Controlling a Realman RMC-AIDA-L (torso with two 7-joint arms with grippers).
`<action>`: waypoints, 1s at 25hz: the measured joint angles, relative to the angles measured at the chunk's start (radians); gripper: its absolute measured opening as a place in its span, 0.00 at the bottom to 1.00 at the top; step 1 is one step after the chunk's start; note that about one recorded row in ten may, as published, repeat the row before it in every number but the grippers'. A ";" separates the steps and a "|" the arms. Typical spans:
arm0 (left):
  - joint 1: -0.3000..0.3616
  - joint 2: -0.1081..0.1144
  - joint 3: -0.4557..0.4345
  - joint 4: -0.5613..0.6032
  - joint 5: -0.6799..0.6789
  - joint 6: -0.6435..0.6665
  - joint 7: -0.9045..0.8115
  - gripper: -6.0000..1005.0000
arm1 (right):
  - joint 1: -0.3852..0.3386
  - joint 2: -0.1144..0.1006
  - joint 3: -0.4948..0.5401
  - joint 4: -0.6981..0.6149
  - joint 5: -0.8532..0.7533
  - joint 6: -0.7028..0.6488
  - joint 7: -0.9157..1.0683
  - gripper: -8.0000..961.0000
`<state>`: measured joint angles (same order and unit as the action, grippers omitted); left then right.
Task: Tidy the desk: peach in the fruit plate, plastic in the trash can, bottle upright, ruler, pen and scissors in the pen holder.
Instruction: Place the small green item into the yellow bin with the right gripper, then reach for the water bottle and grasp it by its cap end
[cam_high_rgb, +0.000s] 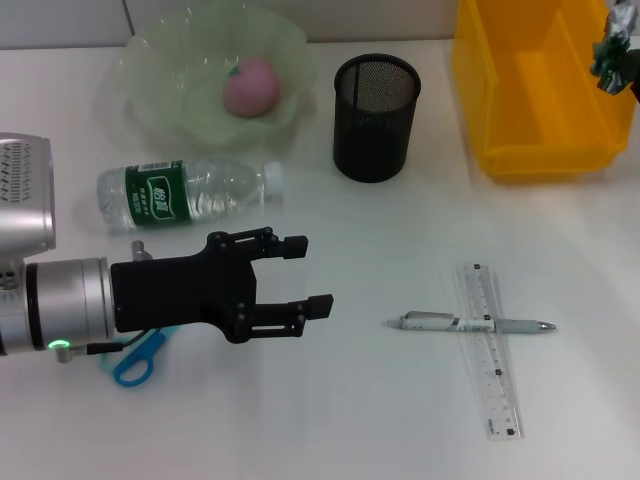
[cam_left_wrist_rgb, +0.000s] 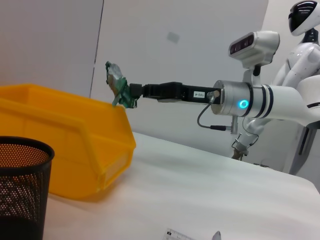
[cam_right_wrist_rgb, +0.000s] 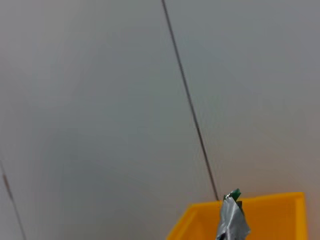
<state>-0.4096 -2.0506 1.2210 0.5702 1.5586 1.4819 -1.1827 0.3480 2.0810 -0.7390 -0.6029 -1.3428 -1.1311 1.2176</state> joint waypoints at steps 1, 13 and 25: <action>0.000 0.000 0.000 0.000 0.000 0.000 0.000 0.78 | 0.004 0.000 -0.002 0.002 -0.002 0.014 0.000 0.01; 0.000 0.000 0.000 -0.001 0.000 0.000 -0.004 0.78 | 0.032 0.001 -0.004 0.029 -0.009 0.038 -0.001 0.12; 0.000 -0.001 -0.010 0.002 -0.005 -0.001 -0.009 0.78 | 0.022 0.002 -0.001 0.075 -0.007 -0.133 -0.064 0.28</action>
<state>-0.4095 -2.0515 1.2113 0.5725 1.5540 1.4813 -1.1922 0.3699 2.0830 -0.7400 -0.5282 -1.3499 -1.2640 1.1531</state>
